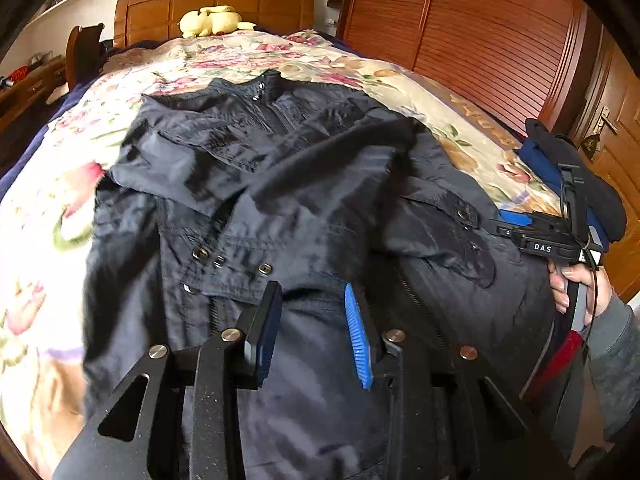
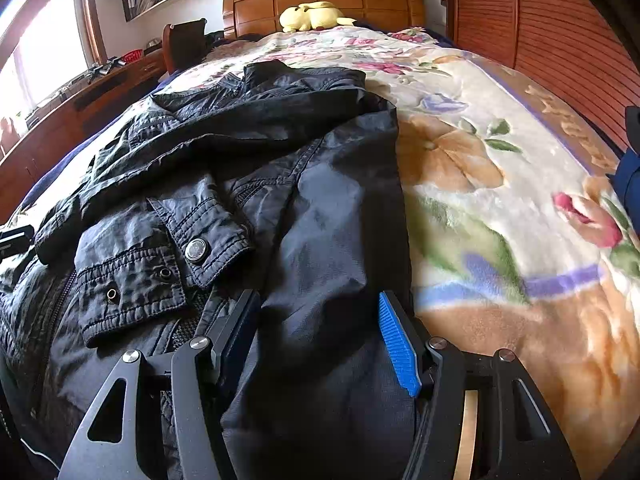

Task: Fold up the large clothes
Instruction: 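Grasp the jacket side edge near the hem with the left gripper, then fold the gripped jacket side over the body with the left gripper, release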

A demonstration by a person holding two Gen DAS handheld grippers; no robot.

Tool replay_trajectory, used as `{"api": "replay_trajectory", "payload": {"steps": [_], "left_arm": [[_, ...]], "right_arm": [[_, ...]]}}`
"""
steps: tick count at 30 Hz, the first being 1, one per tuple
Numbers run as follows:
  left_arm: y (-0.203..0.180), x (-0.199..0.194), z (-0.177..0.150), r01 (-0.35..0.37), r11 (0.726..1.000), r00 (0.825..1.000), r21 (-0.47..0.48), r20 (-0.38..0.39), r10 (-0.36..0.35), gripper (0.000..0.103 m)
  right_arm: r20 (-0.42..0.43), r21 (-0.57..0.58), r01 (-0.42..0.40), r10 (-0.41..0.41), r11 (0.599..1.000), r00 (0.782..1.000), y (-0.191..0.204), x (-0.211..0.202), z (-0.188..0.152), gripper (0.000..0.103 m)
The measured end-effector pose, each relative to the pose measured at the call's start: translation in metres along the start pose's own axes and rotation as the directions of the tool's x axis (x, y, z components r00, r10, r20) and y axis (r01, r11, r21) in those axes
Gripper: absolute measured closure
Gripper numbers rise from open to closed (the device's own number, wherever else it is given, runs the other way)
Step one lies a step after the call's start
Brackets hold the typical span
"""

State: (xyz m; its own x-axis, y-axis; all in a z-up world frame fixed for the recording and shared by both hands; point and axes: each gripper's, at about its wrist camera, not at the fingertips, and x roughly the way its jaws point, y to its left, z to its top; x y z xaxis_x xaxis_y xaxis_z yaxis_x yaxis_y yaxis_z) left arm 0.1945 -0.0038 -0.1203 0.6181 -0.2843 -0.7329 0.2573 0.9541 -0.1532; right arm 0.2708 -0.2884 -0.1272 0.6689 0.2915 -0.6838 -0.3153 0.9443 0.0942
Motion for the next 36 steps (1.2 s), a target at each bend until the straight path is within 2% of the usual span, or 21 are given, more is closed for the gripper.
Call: {"api": "replay_trajectory", "payload": {"steps": [11,13,15,17,19,24,29,33,36], "left_arm": [[-0.010,0.025,0.001,-0.011,1.000,1.000,-0.007,-0.020,0.011,0.070],[-0.009,0.022,0.001,-0.004,1.000,1.000,-0.012,0.000,0.004,0.077],[-0.009,0.018,0.002,-0.003,1.000,1.000,-0.004,0.015,0.003,0.095],[-0.010,0.012,0.005,-0.007,1.000,0.999,0.011,0.033,0.007,0.099],[-0.008,0.004,0.009,-0.022,0.999,0.998,0.030,0.059,0.020,0.099],[0.010,-0.018,0.032,-0.040,0.999,0.992,0.000,0.124,0.039,0.100],[0.012,-0.037,0.037,-0.065,0.998,0.985,0.013,0.162,0.062,0.100],[0.016,-0.047,0.027,-0.067,0.998,0.984,0.003,0.167,0.065,0.100],[0.023,-0.047,0.020,-0.067,0.997,0.988,-0.024,0.140,0.070,0.099]], "right_arm": [[0.000,0.000,0.000,0.000,1.000,1.000,0.000,0.000,0.000,0.041],[0.000,-0.001,0.000,0.000,1.000,1.000,0.000,0.000,0.000,0.041],[0.000,0.000,-0.001,0.001,1.000,1.000,0.000,0.000,0.000,0.041],[0.000,0.000,0.000,0.000,1.000,1.000,0.000,0.000,0.000,0.041],[0.000,-0.001,0.000,0.000,1.000,1.000,0.000,0.000,0.000,0.041],[0.000,-0.001,-0.001,0.001,1.000,1.000,0.000,0.000,0.000,0.041],[0.000,-0.001,-0.001,0.001,1.000,1.000,0.000,0.000,0.000,0.041],[-0.001,-0.001,-0.001,0.001,1.000,1.000,0.000,0.000,0.000,0.041],[-0.005,-0.009,0.006,-0.006,1.000,1.000,0.002,0.000,0.000,0.041]]}}
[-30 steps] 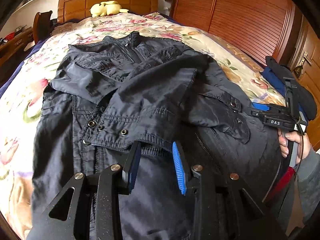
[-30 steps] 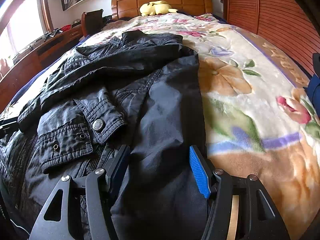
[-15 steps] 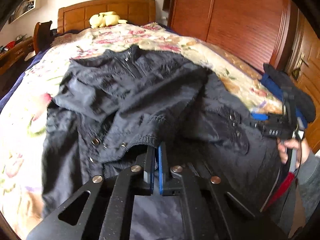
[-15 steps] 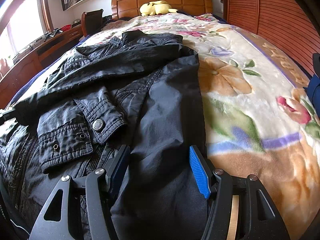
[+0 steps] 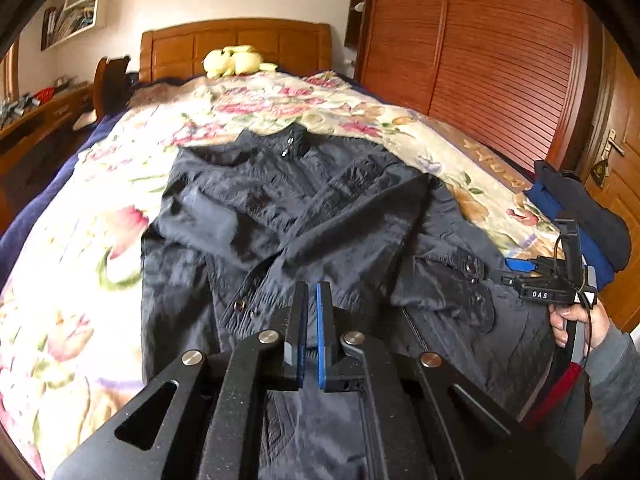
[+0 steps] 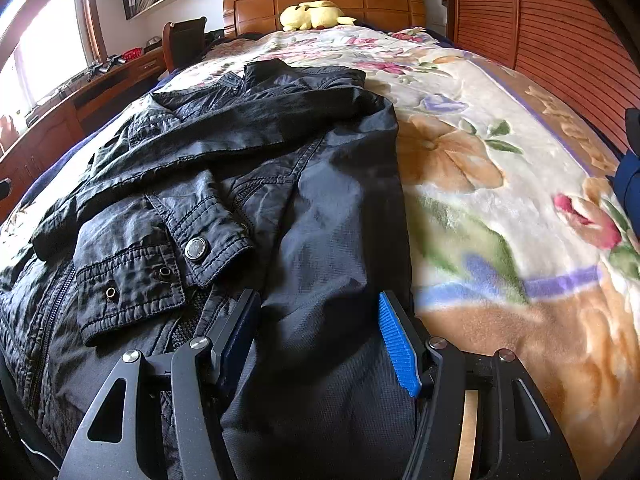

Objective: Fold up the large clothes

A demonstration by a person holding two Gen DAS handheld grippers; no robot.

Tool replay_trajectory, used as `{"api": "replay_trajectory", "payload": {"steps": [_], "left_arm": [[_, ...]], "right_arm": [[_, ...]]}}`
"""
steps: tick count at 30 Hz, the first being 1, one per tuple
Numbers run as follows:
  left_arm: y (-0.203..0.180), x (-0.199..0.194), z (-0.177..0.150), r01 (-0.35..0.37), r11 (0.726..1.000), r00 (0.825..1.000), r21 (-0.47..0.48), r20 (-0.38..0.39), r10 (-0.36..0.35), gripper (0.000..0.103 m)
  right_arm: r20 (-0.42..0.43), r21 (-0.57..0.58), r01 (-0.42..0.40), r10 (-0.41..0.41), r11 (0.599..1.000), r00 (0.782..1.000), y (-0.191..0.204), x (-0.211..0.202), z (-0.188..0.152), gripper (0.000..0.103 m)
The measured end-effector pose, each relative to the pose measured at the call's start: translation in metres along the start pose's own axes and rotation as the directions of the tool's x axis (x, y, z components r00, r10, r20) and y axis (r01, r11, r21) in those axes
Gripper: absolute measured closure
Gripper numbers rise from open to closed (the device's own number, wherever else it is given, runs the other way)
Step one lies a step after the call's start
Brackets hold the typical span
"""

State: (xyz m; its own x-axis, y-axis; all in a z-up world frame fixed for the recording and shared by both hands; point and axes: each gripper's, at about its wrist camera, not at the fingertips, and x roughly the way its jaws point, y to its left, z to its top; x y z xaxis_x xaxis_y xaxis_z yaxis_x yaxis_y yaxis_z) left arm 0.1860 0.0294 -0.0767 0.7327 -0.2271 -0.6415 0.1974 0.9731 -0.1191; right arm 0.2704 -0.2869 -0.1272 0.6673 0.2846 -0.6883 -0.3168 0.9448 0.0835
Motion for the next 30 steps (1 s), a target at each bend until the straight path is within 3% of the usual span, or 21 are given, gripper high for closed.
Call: {"api": "replay_trajectory", "payload": {"steps": [4,9,14,18,24,30], "left_arm": [[0.009,-0.002,-0.012,-0.021,1.000,1.000,0.012,-0.022,0.021,0.098],[0.031,-0.009,-0.033,-0.027,1.000,0.999,-0.015,-0.036,0.027,0.073],[0.050,-0.016,-0.051,-0.046,0.998,0.997,-0.040,-0.058,0.044,0.070],[0.065,-0.024,-0.064,-0.069,0.996,0.996,-0.060,-0.067,0.065,0.070],[0.078,-0.035,-0.081,-0.100,0.992,0.992,-0.072,-0.087,0.094,0.069],[0.083,-0.046,-0.099,-0.105,0.992,0.988,-0.067,-0.117,0.096,0.069]], "right_arm": [[-0.028,-0.033,0.014,-0.015,0.999,0.999,0.004,-0.004,0.003,0.041],[0.004,-0.100,0.021,-0.021,0.995,1.000,0.017,-0.031,0.019,0.041],[0.034,-0.183,0.010,-0.004,0.983,0.999,0.050,-0.053,0.050,0.041],[0.060,-0.237,-0.044,0.060,0.971,0.996,0.080,-0.059,0.063,0.041],[0.036,-0.256,-0.080,0.092,0.963,0.995,0.102,-0.048,0.054,0.041],[0.008,-0.231,-0.061,0.064,0.971,0.998,0.084,-0.051,0.033,0.041]]}}
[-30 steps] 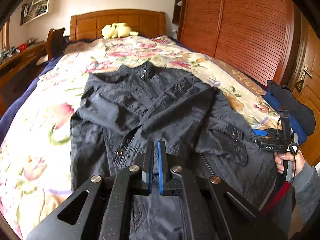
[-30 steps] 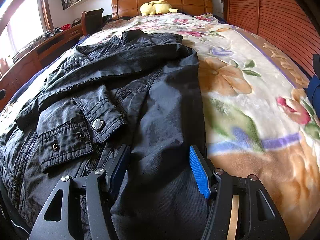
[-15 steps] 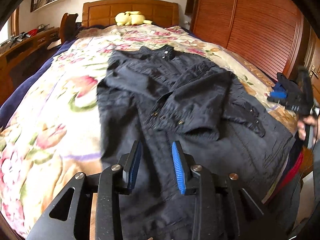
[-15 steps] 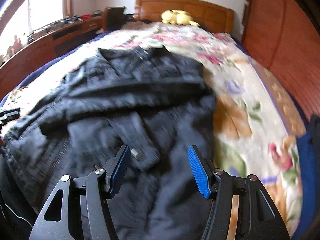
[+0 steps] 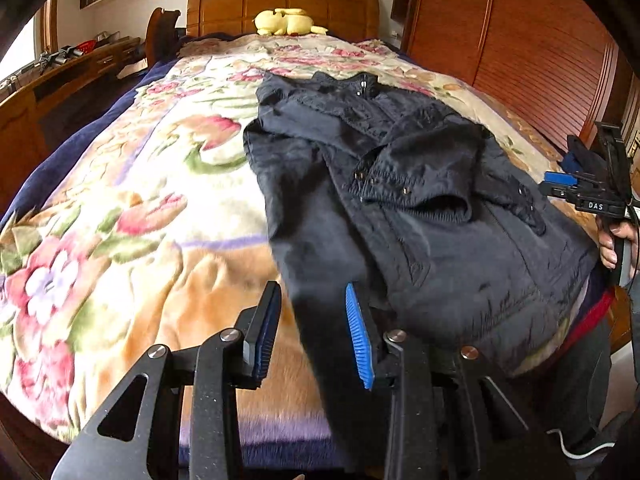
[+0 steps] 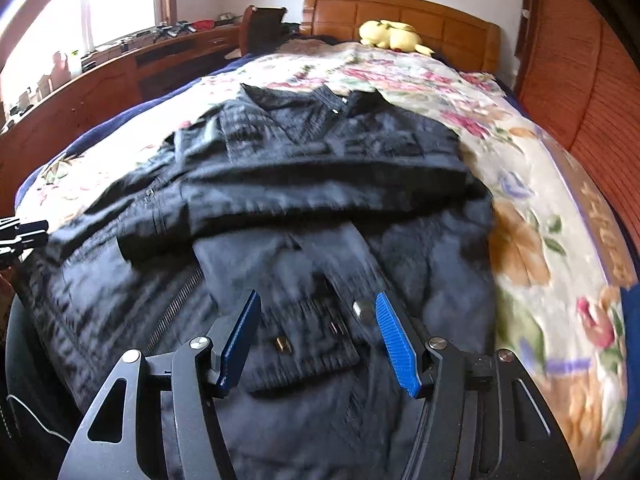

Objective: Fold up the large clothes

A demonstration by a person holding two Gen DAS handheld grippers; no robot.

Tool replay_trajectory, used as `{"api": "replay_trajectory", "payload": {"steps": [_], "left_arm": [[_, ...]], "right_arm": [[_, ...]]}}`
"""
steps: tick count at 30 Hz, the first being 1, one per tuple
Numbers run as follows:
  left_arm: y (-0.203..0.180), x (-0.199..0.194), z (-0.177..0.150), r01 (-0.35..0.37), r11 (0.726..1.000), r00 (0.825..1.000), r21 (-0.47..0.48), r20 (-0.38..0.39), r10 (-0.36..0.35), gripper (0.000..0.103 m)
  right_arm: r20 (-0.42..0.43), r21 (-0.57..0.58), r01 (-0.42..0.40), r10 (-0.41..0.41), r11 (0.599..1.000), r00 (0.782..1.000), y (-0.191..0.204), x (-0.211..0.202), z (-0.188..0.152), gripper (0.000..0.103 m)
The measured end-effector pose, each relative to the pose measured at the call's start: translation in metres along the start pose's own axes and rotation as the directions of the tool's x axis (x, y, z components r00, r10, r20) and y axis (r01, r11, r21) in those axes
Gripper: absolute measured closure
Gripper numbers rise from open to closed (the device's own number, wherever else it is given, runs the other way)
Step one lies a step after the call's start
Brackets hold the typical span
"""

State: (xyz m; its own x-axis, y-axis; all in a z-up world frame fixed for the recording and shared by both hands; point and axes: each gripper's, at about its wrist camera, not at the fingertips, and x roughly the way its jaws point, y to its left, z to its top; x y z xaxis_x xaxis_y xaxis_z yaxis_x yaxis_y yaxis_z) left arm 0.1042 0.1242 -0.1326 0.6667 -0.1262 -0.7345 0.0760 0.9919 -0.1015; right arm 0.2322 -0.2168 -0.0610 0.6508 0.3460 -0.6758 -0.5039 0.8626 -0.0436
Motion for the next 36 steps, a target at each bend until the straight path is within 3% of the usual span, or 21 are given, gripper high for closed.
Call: {"api": "replay_trajectory", "payload": {"steps": [6,14,18,19,25,30,36], "left_arm": [[-0.007,-0.002,-0.017,0.002,1.000,1.000,0.013,-0.031,-0.002,0.069],[-0.010,-0.001,-0.023,-0.027,1.000,0.999,0.004,-0.041,0.028,0.068],[-0.014,0.002,-0.023,-0.049,0.999,0.998,0.012,-0.041,0.049,0.068],[-0.014,0.002,-0.023,-0.052,0.999,0.998,0.012,-0.041,0.052,0.068],[-0.013,0.003,-0.025,-0.054,0.999,0.998,0.006,-0.034,0.055,0.068],[-0.011,0.005,-0.026,-0.048,0.999,0.999,-0.011,-0.024,0.048,0.068],[-0.011,0.005,-0.027,-0.050,0.999,0.999,-0.012,-0.022,0.049,0.068]], "right_arm": [[-0.061,0.038,0.081,-0.078,0.996,0.995,-0.028,-0.017,-0.042,0.041],[-0.119,0.111,0.134,-0.121,0.985,0.985,-0.058,-0.031,-0.078,0.041],[-0.124,0.150,0.104,-0.085,0.983,0.989,-0.061,-0.033,-0.088,0.040],[-0.154,0.162,0.145,-0.120,0.976,0.981,-0.065,-0.032,-0.089,0.038],[-0.164,0.181,0.142,-0.112,0.973,0.980,-0.070,-0.022,-0.093,0.028],[-0.147,0.212,0.115,-0.085,0.970,0.985,-0.075,-0.012,-0.099,0.020],[-0.129,0.207,0.127,-0.101,0.970,0.986,-0.073,-0.013,-0.103,0.018]]}}
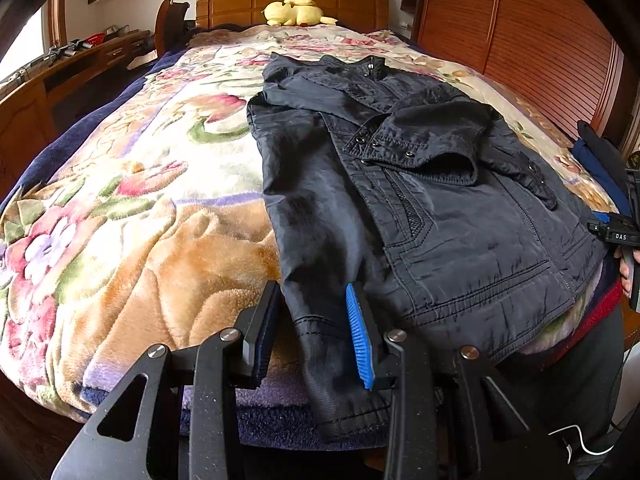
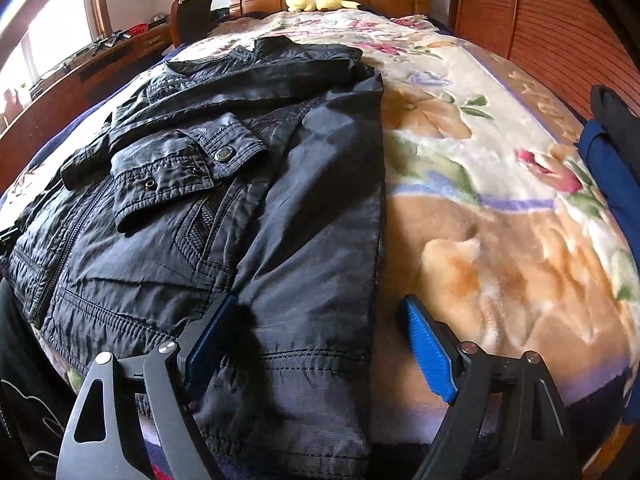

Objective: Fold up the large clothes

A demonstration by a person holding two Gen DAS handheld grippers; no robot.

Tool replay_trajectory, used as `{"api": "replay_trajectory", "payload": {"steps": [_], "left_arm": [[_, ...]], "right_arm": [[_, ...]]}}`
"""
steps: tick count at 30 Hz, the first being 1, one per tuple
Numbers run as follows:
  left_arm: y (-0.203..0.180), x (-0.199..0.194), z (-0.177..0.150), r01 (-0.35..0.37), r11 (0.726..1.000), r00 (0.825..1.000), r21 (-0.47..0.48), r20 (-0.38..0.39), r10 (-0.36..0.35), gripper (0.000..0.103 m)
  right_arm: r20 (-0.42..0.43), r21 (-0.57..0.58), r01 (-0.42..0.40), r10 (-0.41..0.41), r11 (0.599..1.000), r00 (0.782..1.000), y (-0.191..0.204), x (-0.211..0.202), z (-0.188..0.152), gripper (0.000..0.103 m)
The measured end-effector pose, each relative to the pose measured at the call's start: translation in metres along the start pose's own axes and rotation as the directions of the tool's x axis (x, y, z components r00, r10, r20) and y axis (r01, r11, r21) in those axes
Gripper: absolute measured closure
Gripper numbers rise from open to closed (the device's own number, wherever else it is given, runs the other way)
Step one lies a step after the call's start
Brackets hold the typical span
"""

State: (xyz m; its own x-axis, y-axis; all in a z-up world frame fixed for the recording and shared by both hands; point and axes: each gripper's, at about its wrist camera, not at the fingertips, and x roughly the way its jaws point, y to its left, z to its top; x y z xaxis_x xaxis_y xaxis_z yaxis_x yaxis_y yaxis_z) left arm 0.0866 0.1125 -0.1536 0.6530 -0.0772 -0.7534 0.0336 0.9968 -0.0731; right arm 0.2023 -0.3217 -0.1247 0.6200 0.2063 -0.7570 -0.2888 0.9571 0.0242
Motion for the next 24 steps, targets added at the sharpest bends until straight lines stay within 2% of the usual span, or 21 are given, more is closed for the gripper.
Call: {"api": "replay_trajectory", "payload": {"steps": [7,14,17,18,19,20,22,23,24], "left_arm": [[0.001,-0.015,-0.008,0.019,1.000,1.000,-0.011,-0.006,-0.019,0.068],[-0.002,-0.024,-0.025,0.060,0.996,0.998,-0.060,0.000,-0.060,0.069],[0.000,-0.025,-0.026,0.070,0.993,0.998,-0.095,0.011,-0.069,0.085],[0.002,-0.026,-0.025,0.079,0.991,0.997,-0.105,0.015,-0.078,0.092],[0.002,-0.028,-0.023,0.092,0.990,0.996,-0.105,0.020,-0.090,0.094],[0.001,-0.030,-0.021,0.092,0.990,0.996,-0.103,0.032,-0.089,0.096],[-0.001,-0.039,-0.015,0.086,0.992,0.994,-0.092,0.070,-0.080,0.097],[-0.002,-0.044,-0.010,0.089,0.992,0.992,-0.094,0.095,-0.080,0.097],[-0.002,-0.050,-0.005,0.097,0.991,0.989,-0.095,0.120,-0.086,0.097]], "right_arm": [[-0.011,0.005,0.039,-0.039,0.999,0.999,0.007,-0.005,-0.003,0.018],[-0.034,-0.010,0.004,-0.004,1.000,0.999,0.003,-0.014,-0.003,0.018],[-0.053,-0.028,0.009,-0.010,1.000,0.999,0.006,-0.015,-0.002,0.018],[-0.061,-0.032,0.006,-0.008,0.999,0.998,0.006,-0.015,-0.001,0.024],[-0.069,-0.033,-0.021,0.019,0.999,0.997,0.005,-0.015,0.000,0.029],[-0.077,-0.034,-0.057,0.054,0.998,0.996,0.006,-0.015,0.001,0.042],[-0.088,-0.042,-0.084,0.080,0.996,0.993,0.007,-0.019,0.002,0.058],[-0.090,-0.050,-0.097,0.092,0.994,0.992,0.007,-0.020,0.003,0.072],[-0.085,-0.048,-0.114,0.109,0.992,0.990,0.006,-0.023,0.004,0.082]]}}
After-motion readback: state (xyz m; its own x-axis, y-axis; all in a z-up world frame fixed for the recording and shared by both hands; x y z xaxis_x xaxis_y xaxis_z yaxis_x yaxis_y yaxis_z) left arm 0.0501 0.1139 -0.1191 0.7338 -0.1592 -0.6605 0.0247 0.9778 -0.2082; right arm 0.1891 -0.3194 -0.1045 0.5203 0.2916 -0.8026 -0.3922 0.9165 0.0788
